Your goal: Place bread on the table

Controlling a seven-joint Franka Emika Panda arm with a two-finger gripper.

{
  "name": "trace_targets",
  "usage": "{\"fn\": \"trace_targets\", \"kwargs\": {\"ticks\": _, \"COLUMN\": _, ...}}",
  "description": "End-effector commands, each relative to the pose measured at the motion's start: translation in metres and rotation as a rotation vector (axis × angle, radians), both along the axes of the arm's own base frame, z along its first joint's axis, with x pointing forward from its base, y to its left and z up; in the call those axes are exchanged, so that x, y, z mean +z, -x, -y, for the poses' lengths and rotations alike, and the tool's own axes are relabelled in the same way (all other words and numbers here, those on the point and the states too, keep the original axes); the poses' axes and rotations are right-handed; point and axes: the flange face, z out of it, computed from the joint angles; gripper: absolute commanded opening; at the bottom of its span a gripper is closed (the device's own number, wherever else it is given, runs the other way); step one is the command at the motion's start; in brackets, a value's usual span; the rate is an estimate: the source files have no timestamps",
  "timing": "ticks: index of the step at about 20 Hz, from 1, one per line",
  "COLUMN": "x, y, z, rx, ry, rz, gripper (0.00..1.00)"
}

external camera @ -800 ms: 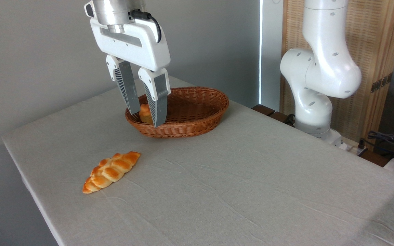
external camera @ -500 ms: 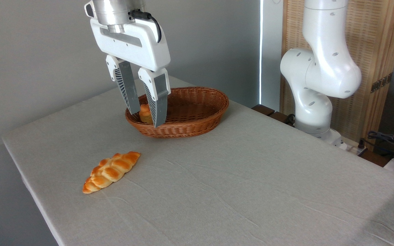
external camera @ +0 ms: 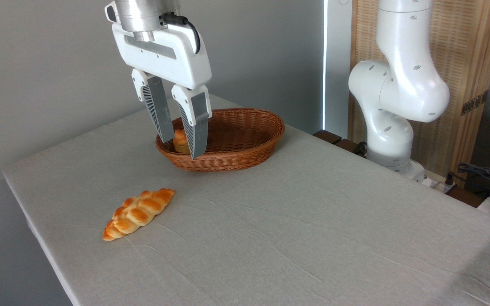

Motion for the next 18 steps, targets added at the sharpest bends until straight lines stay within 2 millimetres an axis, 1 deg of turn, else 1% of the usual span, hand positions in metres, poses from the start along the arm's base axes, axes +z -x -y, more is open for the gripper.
{"fn": "trace_targets", "kwargs": {"ticks": 1, "x": 0.0, "y": 0.003, "z": 0.014, "rx": -0.016, "ry": -0.005, "rz": -0.001, "gripper": 1.0}}
{"fn": "trace_targets", "kwargs": {"ticks": 3, "x": 0.0, "y": 0.007, "z": 0.015, "rx": -0.018, "ry": -0.001, "rz": -0.001, "gripper": 1.0}}
{"fn": "trace_targets", "kwargs": {"ticks": 5, "x": 0.0, "y": 0.021, "z": 0.035, "rx": -0.05, "ry": 0.04, "rz": -0.005, "gripper": 1.0}}
{"fn": "trace_targets", "kwargs": {"ticks": 6, "x": 0.001, "y": 0.028, "z": 0.051, "rx": -0.076, "ry": 0.059, "rz": -0.01, "gripper": 1.0}}
{"fn": "trace_targets", "kwargs": {"ticks": 7, "x": 0.0, "y": 0.038, "z": 0.073, "rx": -0.115, "ry": 0.068, "rz": -0.016, "gripper": 1.0}}
{"fn": "trace_targets", "kwargs": {"ticks": 8, "x": -0.005, "y": 0.05, "z": 0.097, "rx": -0.159, "ry": 0.062, "rz": -0.03, "gripper": 1.0}}
{"fn": "trace_targets", "kwargs": {"ticks": 9, "x": -0.014, "y": 0.063, "z": 0.116, "rx": -0.199, "ry": 0.054, "rz": -0.05, "gripper": 1.0}}
{"fn": "trace_targets", "kwargs": {"ticks": 12, "x": -0.037, "y": 0.099, "z": 0.187, "rx": -0.334, "ry": 0.081, "rz": -0.099, "gripper": 1.0}}
{"fn": "trace_targets", "kwargs": {"ticks": 13, "x": -0.045, "y": 0.111, "z": 0.207, "rx": -0.372, "ry": 0.093, "rz": -0.113, "gripper": 1.0}}
{"fn": "trace_targets", "kwargs": {"ticks": 14, "x": -0.056, "y": 0.125, "z": 0.222, "rx": -0.408, "ry": 0.087, "rz": -0.129, "gripper": 1.0}}
{"fn": "trace_targets", "kwargs": {"ticks": 15, "x": -0.072, "y": 0.136, "z": 0.236, "rx": -0.441, "ry": 0.073, "rz": -0.143, "gripper": 1.0}}
{"fn": "trace_targets", "kwargs": {"ticks": 16, "x": -0.089, "y": 0.141, "z": 0.242, "rx": -0.455, "ry": 0.067, "rz": -0.147, "gripper": 1.0}}
{"fn": "trace_targets", "kwargs": {"ticks": 18, "x": -0.115, "y": 0.144, "z": 0.25, "rx": -0.467, "ry": 0.074, "rz": -0.117, "gripper": 1.0}}
